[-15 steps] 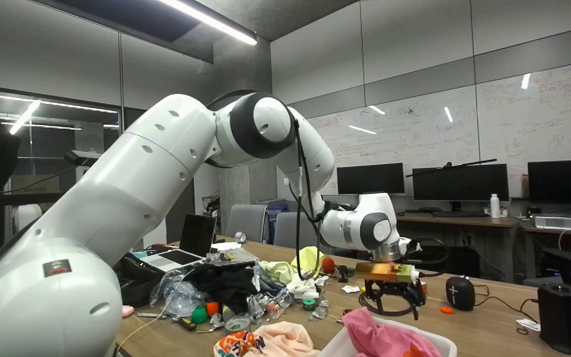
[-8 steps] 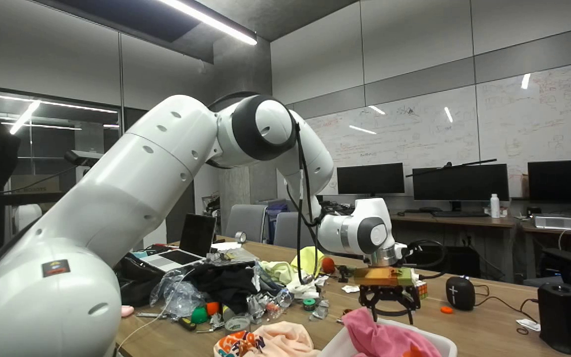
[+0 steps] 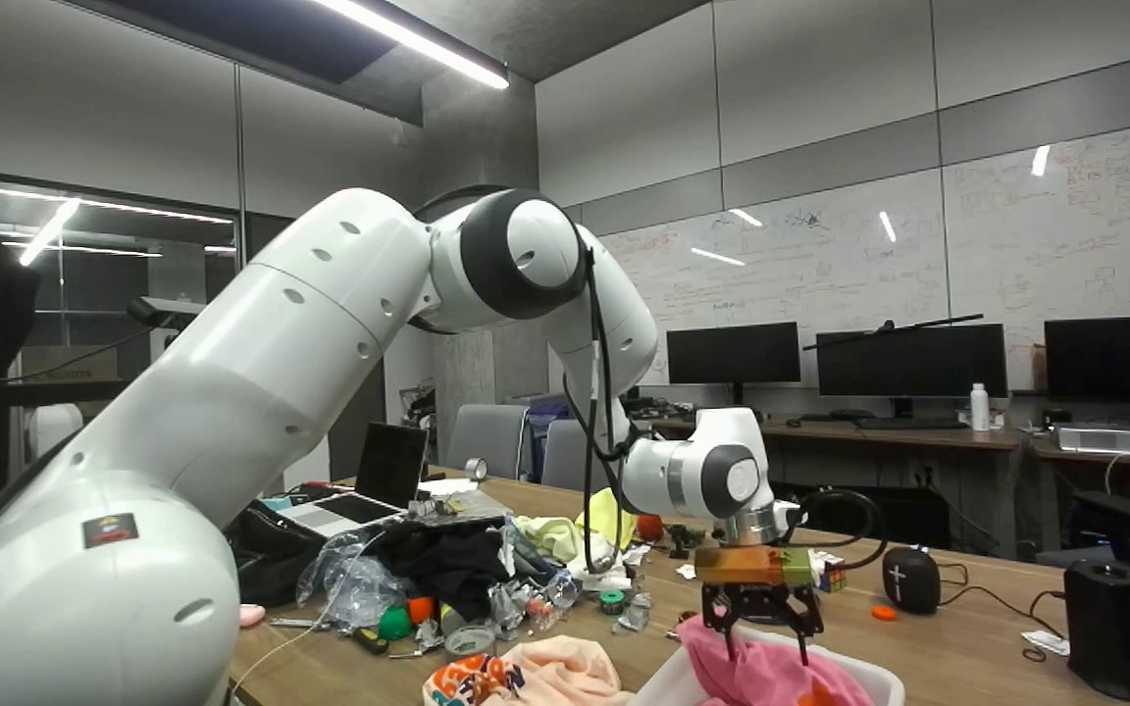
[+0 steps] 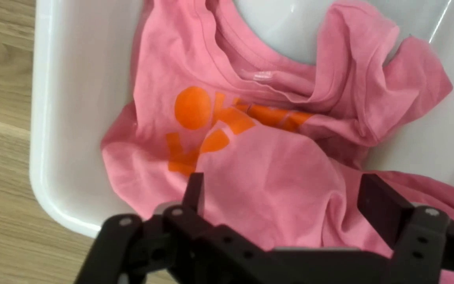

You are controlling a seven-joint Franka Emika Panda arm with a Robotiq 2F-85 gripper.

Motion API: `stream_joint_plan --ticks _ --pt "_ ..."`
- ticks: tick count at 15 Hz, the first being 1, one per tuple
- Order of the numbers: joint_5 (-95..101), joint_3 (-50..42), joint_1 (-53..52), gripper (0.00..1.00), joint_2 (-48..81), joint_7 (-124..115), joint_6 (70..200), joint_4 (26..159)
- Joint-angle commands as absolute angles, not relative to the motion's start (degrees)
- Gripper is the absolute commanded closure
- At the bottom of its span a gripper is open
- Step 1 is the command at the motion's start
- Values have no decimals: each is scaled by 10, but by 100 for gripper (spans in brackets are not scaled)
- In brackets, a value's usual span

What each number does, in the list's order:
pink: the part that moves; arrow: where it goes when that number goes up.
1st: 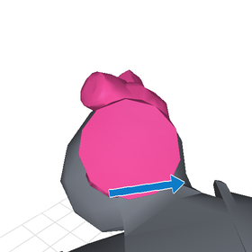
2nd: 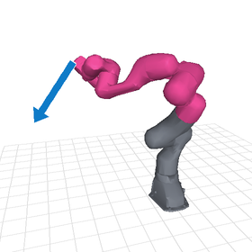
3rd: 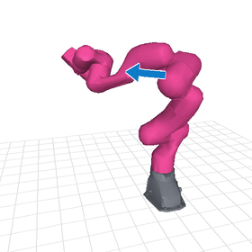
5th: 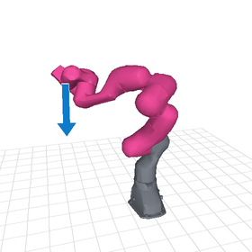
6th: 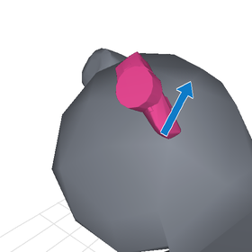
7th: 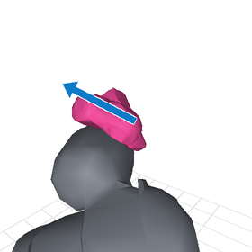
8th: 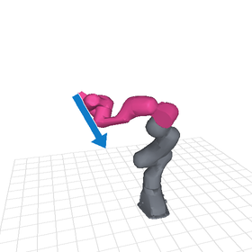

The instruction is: Pick the clothes from the box and put them on the table

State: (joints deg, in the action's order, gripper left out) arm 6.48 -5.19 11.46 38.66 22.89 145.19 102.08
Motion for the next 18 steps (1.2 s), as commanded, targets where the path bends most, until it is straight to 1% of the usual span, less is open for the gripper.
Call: stream_joint_plan --ticks 1,10,18 --pt "75 -44 127 0 385 234 1457 1032" --pt "55 -21 143 0 394 236 1469 1030" --pt "72 -42 126 0 430 195 1498 1009"
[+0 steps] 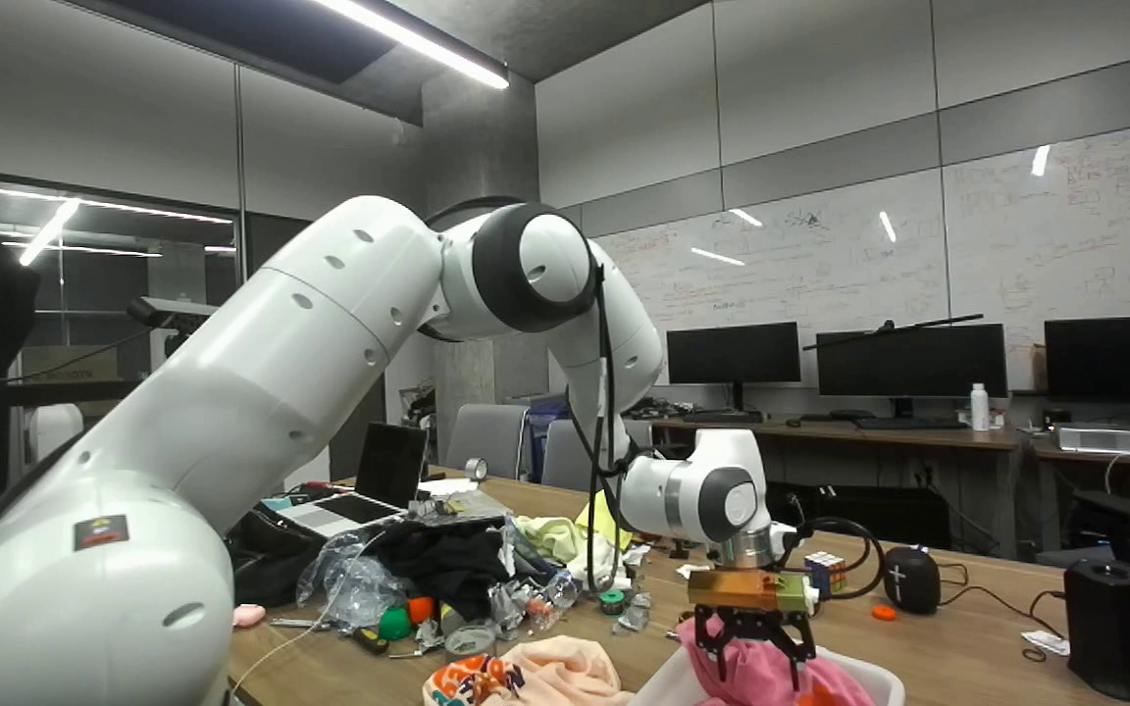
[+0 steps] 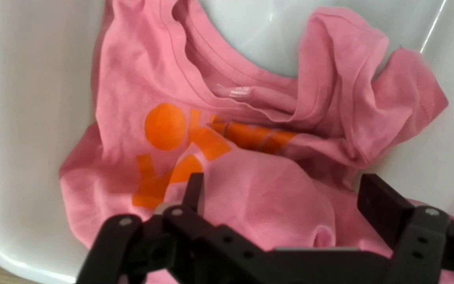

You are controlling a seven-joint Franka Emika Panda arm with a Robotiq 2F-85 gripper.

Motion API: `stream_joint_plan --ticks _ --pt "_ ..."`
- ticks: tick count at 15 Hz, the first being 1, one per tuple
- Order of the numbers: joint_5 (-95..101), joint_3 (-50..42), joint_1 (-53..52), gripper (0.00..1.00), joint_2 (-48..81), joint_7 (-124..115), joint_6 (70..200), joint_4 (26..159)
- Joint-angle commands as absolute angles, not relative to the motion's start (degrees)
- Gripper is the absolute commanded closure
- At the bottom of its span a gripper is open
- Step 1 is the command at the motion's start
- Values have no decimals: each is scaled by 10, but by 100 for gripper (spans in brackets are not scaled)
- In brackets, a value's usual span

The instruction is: Pick the clothes from the box and put them on the table

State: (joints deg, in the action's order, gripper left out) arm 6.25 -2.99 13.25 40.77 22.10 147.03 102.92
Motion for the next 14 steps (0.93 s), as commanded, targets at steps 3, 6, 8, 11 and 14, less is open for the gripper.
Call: stream_joint_plan --ticks 3,6,8,11,14 --pt "80 -59 118 0 447 166 1527 998" --pt "88 -82 102 0 464 133 1557 987" --pt "98 -96 89 0 476 113 1571 981" --pt "107 -109 75 0 486 90 1577 979" --pt "109 -109 71 6 489 85 1576 981"
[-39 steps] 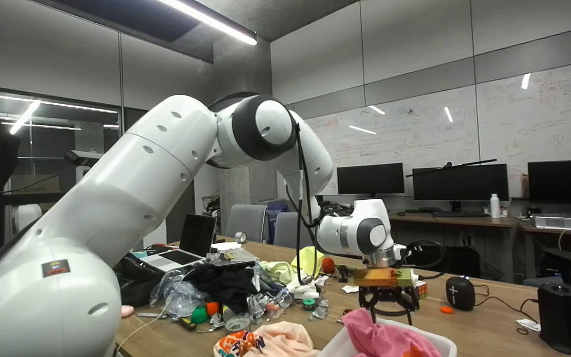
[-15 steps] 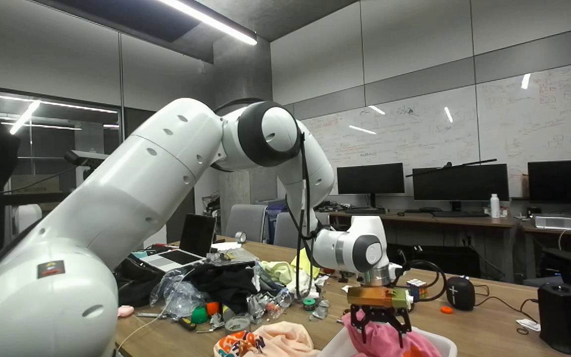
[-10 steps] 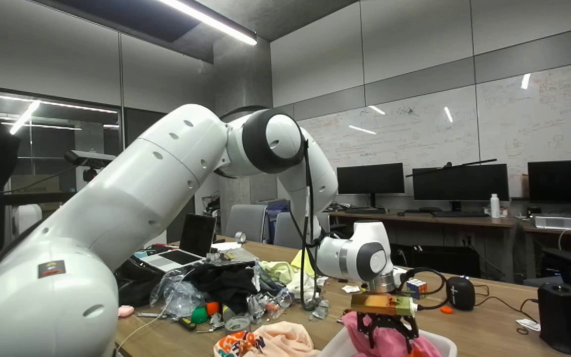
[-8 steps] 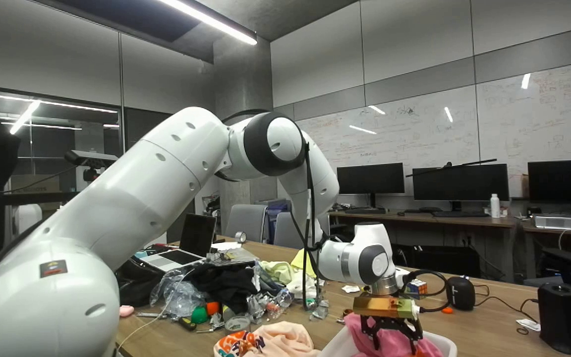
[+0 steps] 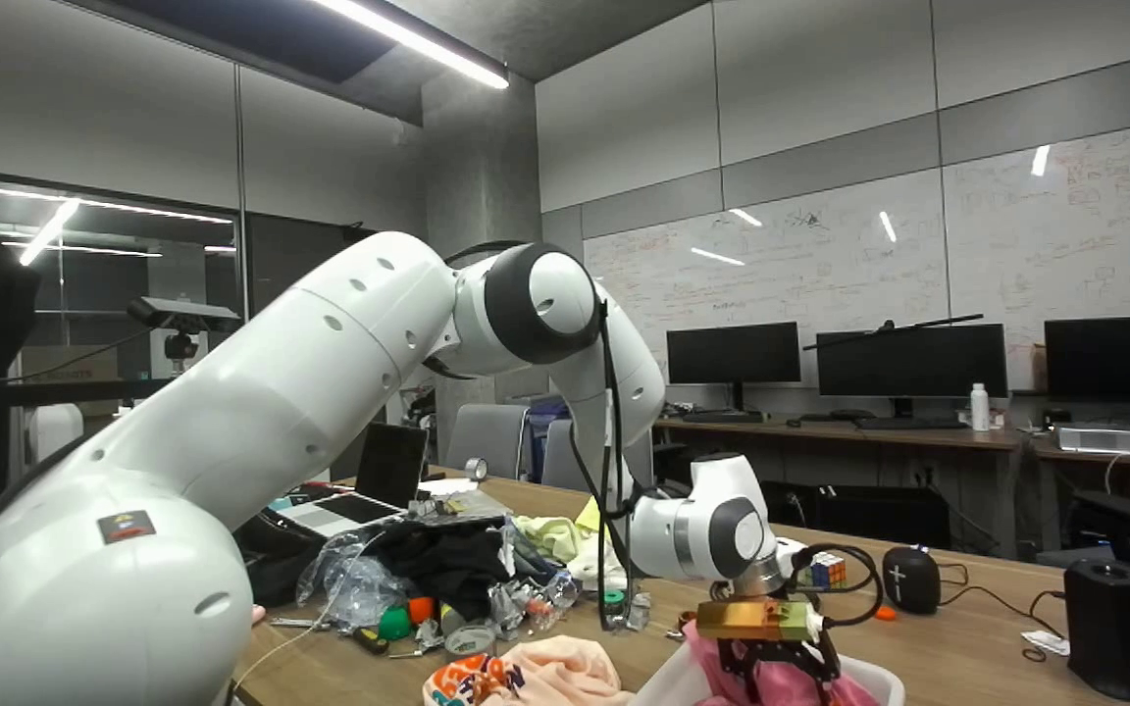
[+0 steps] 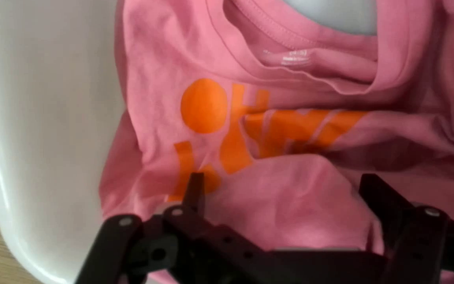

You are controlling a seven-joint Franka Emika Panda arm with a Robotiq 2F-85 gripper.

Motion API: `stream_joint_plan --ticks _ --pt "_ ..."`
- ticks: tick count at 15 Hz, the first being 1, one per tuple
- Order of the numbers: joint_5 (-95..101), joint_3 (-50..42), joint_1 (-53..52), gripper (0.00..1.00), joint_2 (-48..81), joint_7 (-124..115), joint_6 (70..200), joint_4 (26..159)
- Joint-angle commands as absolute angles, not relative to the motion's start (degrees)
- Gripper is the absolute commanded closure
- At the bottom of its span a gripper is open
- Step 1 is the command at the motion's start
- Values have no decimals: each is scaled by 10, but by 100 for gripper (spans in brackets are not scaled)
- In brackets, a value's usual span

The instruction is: Pick the clothes from the box and put them on the table

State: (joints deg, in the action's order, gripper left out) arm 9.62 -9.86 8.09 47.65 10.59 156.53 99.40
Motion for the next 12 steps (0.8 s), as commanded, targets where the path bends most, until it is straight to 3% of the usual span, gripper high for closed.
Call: stream_joint_plan --ticks 1,9,12 --pt "109 -107 71 26 490 85 1575 980" --pt "107 -104 74 87 485 87 1570 982" --pt "106 -106 74 93 475 85 1569 986"
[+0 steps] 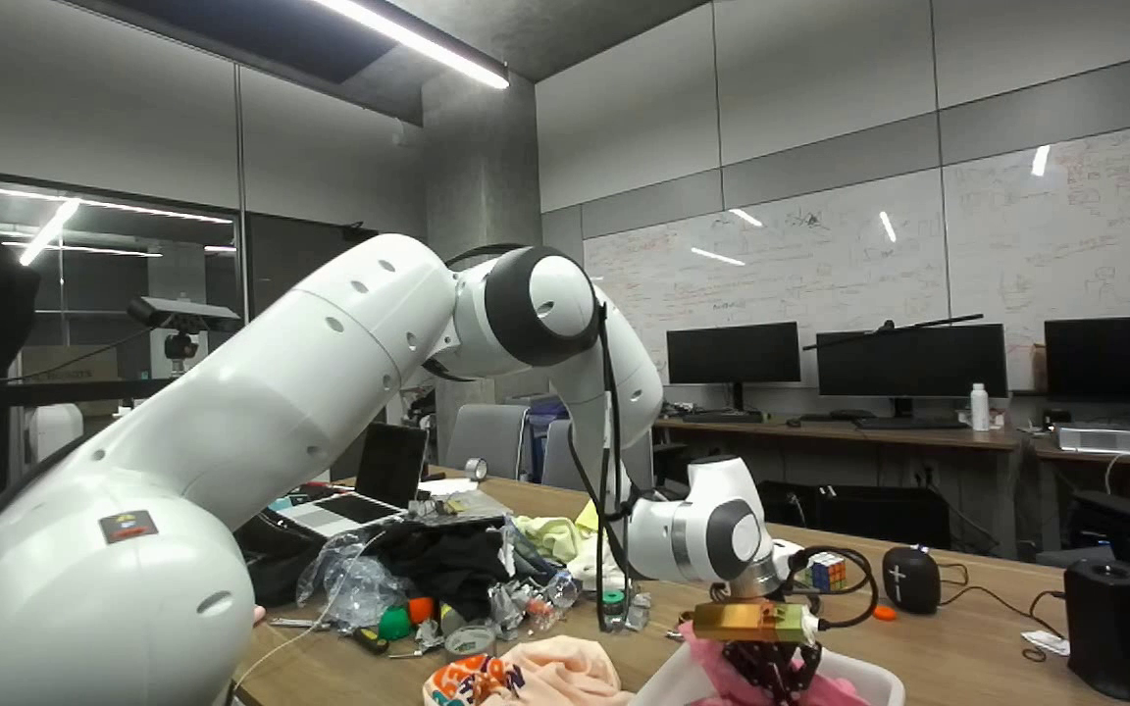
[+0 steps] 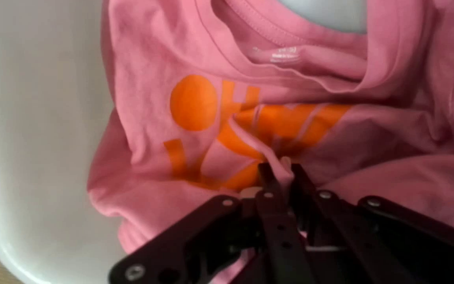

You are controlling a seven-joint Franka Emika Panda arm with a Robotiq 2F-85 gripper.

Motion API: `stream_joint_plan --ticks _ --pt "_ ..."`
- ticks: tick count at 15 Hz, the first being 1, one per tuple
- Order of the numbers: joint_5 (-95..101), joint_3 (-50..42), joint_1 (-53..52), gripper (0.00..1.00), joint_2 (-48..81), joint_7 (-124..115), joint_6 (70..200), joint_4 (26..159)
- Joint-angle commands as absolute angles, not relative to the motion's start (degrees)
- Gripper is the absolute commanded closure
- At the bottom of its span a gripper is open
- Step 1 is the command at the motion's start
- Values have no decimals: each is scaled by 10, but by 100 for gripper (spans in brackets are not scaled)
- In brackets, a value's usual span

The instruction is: Pick the clothes from the box and put them on the table

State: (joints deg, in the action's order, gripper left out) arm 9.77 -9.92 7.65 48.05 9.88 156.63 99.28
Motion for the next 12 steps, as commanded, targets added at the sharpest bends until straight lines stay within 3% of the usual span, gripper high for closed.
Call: stream_joint_plan --ticks 1,6,12 --pt "103 -104 77 95 465 85 1568 991" --pt "93 -100 92 90 407 78 1584 1016" --pt "91 -106 104 93 316 63 1594 1048"
